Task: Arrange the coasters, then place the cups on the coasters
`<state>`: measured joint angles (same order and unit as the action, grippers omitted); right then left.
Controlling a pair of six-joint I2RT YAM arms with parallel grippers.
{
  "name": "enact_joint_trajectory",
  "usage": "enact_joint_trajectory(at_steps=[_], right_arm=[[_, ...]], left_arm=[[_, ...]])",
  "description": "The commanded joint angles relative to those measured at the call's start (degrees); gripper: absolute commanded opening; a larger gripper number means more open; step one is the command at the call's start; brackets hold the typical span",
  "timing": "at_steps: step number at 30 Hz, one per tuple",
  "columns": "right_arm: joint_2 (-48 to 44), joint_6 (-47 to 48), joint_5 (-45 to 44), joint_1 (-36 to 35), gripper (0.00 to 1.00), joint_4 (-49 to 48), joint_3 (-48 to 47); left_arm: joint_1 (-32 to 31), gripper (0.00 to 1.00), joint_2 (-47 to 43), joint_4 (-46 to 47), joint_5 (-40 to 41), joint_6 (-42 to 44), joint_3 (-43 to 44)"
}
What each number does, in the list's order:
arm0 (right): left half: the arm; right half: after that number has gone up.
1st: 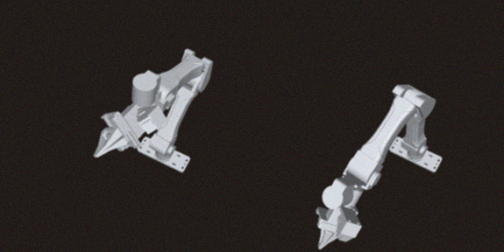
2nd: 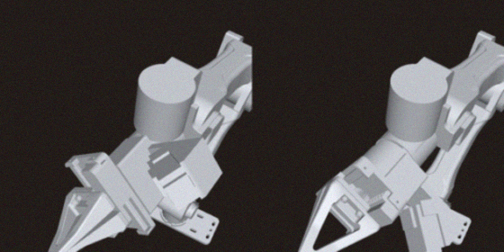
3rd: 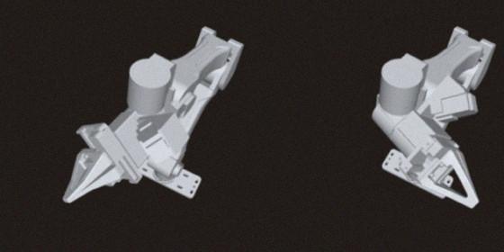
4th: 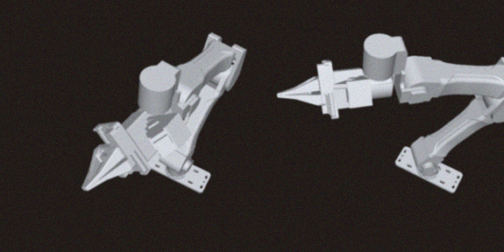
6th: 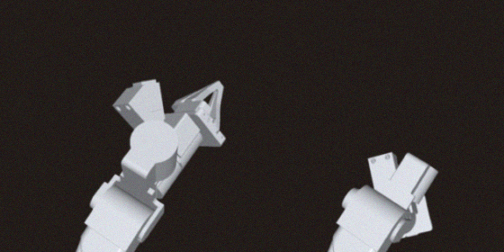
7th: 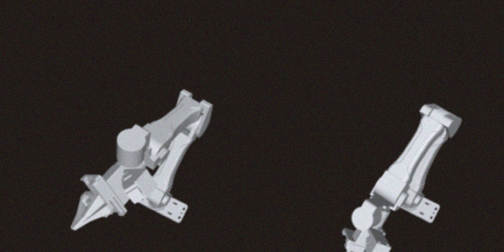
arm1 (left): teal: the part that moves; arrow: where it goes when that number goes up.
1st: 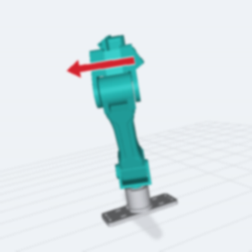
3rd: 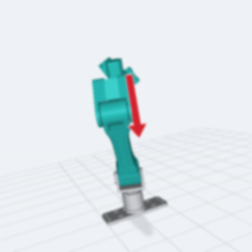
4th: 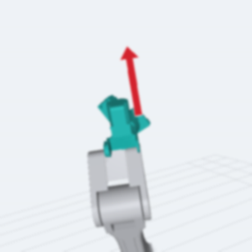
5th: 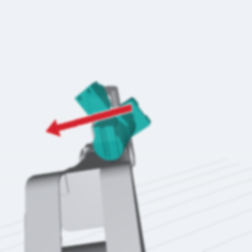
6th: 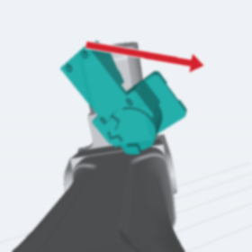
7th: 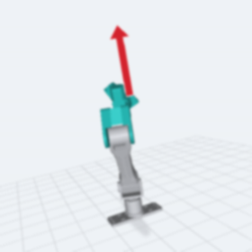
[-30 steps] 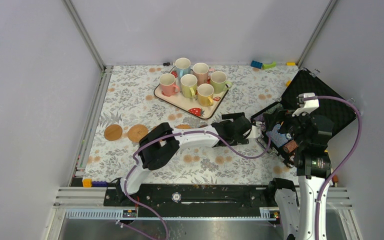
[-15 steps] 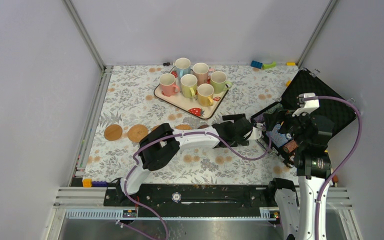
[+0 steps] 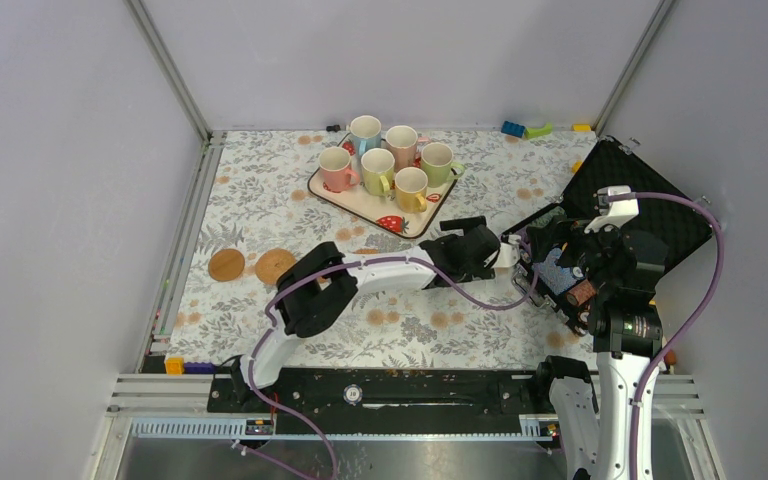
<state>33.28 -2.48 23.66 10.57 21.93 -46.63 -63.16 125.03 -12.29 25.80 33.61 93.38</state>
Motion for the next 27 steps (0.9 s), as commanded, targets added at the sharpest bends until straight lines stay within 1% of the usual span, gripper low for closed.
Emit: enact_joint_trajectory(at_steps=[1, 8, 17, 24, 27], right_arm=[[-0.1, -0.5, 1.2, 0.4, 0.98, -2.3, -0.1], [0.0, -0.4, 1.2, 0.4, 0.98, -2.3, 0.0], [-0.1, -0.4, 1.2, 0.5, 0.98, -2.3, -0.1], [-0.5, -0.4, 1.3, 0.5, 0.98, -2.3, -0.2], [-0.5, -0.5, 1.2, 0.6, 0.98, -2.3, -0.1]], left_arm=[[0.4, 0.99, 1.1, 3.0, 0.8, 1.2, -0.2], [0.2, 0.99, 2.7, -1.1, -4.4, -0.6, 1.2], [-1.5, 0.99, 2.9, -4.3, -7.9, -3.1, 3.3], [-2.3, 0.98, 3.2, -4.7, -7.2, -3.0, 4.3], [-2.3, 0.99, 4.0, -3.2, -5.2, -2.1, 4.3]])
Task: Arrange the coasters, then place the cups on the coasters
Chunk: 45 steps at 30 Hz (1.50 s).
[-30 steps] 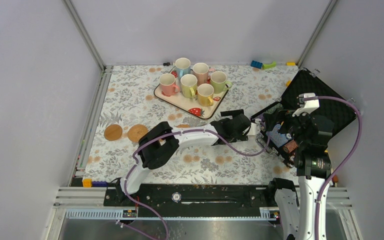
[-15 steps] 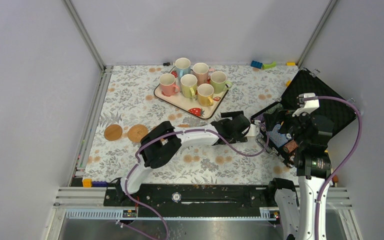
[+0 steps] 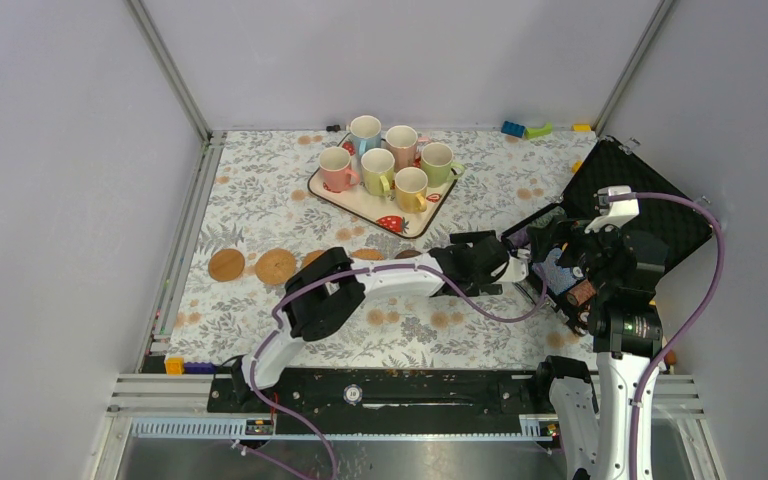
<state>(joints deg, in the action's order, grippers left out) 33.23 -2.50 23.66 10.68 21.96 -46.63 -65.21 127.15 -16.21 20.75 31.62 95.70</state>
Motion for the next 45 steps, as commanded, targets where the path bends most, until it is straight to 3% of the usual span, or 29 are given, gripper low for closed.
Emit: enact_joint_trajectory(at_steps=[1, 37, 45], right_arm=[[-0.4, -0.5, 1.3, 0.5, 0.98, -2.3, -0.2], [0.0, -0.7, 1.6, 0.9, 0.98, -2.3, 0.0], [0.2, -0.6, 1.7, 0.9, 0.98, -2.3, 0.0]], left_arm=[[-0.2, 0.99, 2.4, 1.3, 1.0, 0.3, 2.2], [5.3, 0.99, 7.5, 4.0, 8.0, 3.1, 6.3], [5.5, 0.99, 3.2, 3.2, 6.9, 1.7, 4.7]])
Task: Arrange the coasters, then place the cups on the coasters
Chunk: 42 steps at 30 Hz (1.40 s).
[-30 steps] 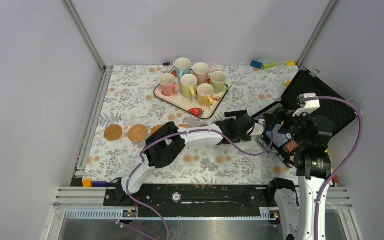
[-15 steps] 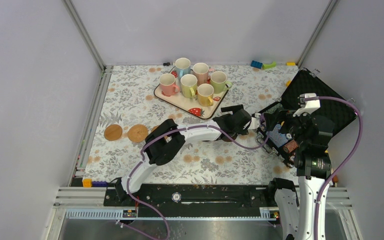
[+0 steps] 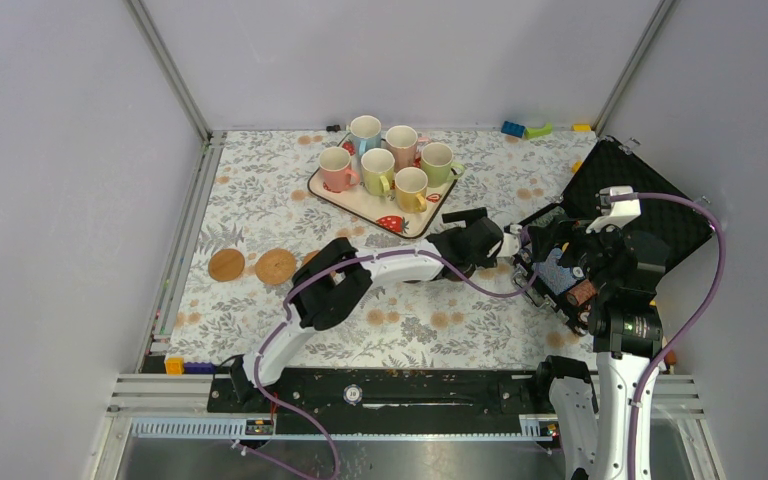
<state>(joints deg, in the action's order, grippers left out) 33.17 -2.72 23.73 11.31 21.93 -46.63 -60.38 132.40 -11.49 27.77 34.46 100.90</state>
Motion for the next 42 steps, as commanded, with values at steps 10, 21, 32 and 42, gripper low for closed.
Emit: enact_joint_trajectory(at_steps=[10, 21, 32, 42], right_arm=[[0.5, -0.7, 2.0, 0.3, 0.98, -2.3, 0.0], [0.3, -2.8, 5.7, 0.3, 0.98, -2.2, -0.1], [1.6, -4.3, 9.4, 0.3, 0.98, -1.4, -0.4], [5.1, -2.8, 8.5, 0.2, 0.97, -0.6, -1.3]], left_arm=[[0.8, 0.99, -30.1, -3.9, -0.2, -2.0, -12.7], [33.2, 0.99, -76.1, -14.2, -24.7, -7.7, -38.3], [49.5, 0.99, -92.9, -7.1, -27.3, -15.7, -65.0], [57.9, 0.98, -91.3, -7.3, -30.3, -17.4, -64.7]])
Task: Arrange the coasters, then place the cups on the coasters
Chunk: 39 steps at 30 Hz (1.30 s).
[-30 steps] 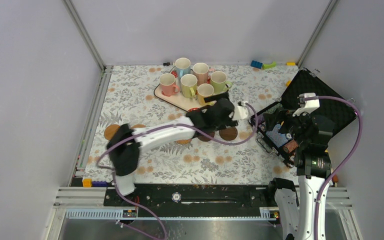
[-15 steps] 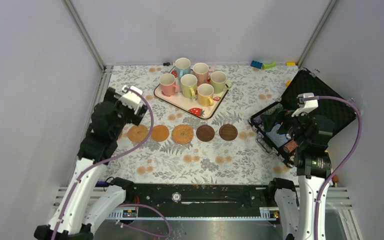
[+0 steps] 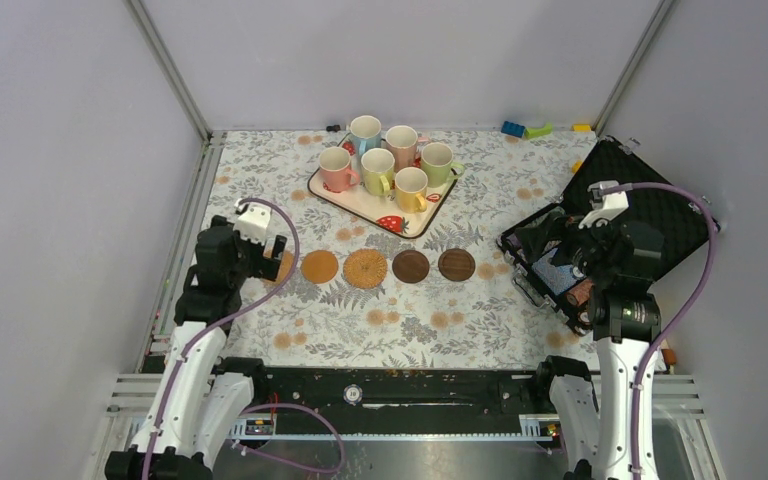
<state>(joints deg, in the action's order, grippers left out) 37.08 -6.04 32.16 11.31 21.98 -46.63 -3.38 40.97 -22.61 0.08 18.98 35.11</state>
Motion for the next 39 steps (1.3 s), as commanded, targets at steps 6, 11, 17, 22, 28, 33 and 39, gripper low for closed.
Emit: enact_joint_trajectory(at_steps=[6, 11, 17, 22, 28, 33, 39], right_arm=[[6.6, -0.9, -2.7, -0.1, 0.94, 2.7, -4.7], [14.0, 0.3, -3.9, -4.6, 0.89, 8.9, -10.8], [27.4, 8.0, -16.9, -20.7, 0.87, 14.0, -19.6], [41.6, 9.7, -23.0, -29.8, 0.84, 13.7, -28.9], [58.4, 10.4, -27.7, -36.8, 0.83, 13.7, -42.1], [67.4, 10.1, -28.8, -40.0, 0.83, 13.2, -49.3], [75.6, 11.0, -32.5, -42.0, 0.82, 13.1, -56.4]], left_arm=[[9.6, 0.99, 3.8, 2.5, -6.0, -4.7, 4.3], [16.8, 0.99, 1.0, -1.5, -14.6, -3.5, 6.2], [19.8, 0.98, -5.5, -6.1, -18.5, -3.0, 4.3], [20.6, 0.98, -7.6, -4.5, -21.0, -2.7, 0.6], [20.7, 0.98, -5.8, -4.3, -21.7, -2.5, -0.4], [20.7, 0.99, -6.8, -3.4, -22.2, -2.4, -1.1], [20.7, 0.99, -8.0, -3.1, -22.1, -2.0, -1.9]])
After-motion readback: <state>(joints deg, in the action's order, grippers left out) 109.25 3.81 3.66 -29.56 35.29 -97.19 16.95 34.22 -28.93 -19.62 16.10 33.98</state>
